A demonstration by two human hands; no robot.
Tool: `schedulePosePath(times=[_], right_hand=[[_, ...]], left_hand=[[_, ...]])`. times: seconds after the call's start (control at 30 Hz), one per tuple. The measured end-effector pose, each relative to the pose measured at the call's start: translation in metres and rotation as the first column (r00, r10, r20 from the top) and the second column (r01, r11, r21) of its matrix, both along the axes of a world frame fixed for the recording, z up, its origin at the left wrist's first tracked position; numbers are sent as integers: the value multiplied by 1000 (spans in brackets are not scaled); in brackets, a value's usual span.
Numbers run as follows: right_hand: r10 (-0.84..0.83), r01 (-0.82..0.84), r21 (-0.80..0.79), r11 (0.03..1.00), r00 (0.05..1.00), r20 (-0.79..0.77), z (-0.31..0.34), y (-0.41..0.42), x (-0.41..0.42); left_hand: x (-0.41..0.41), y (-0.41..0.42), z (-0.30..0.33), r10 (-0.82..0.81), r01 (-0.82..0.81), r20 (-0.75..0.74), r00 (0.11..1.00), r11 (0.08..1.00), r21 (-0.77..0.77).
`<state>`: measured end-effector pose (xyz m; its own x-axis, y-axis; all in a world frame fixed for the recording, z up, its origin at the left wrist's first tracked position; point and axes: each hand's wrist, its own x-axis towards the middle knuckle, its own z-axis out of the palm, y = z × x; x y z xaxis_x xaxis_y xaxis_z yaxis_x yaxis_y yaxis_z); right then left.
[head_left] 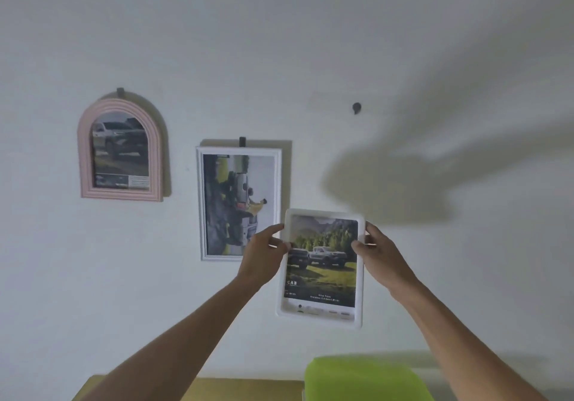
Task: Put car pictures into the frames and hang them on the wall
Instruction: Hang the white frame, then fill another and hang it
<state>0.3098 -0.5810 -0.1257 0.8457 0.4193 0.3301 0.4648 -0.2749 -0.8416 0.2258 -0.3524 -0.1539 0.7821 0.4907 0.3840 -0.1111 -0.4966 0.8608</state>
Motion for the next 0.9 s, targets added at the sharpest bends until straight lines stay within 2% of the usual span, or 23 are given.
schedulePosePath(times=[0.1, 0.23, 0.43, 0.63, 0.9], right_hand=[[5, -4, -18, 1000, 999, 47, 32, -1, 20], [-86, 74, 174, 982, 994, 62, 65, -2, 49], [-138, 107, 218, 970, 982, 132, 115, -6, 87], [-179, 109, 243, 964, 939, 292, 163, -14, 126], [-188, 112, 219, 969, 912, 365, 175, -13, 167]], left_hand=[[22, 3, 34, -8, 6, 52, 999, 999, 49], [46, 4, 78, -16, -4, 118, 993, 985, 172], [80, -9, 132, -17, -48, 184, 983, 938, 342], [115, -25, 182, -1, -94, 222, 975, 904, 416], [149, -35, 206, 81, -159, 193, 978, 887, 434]])
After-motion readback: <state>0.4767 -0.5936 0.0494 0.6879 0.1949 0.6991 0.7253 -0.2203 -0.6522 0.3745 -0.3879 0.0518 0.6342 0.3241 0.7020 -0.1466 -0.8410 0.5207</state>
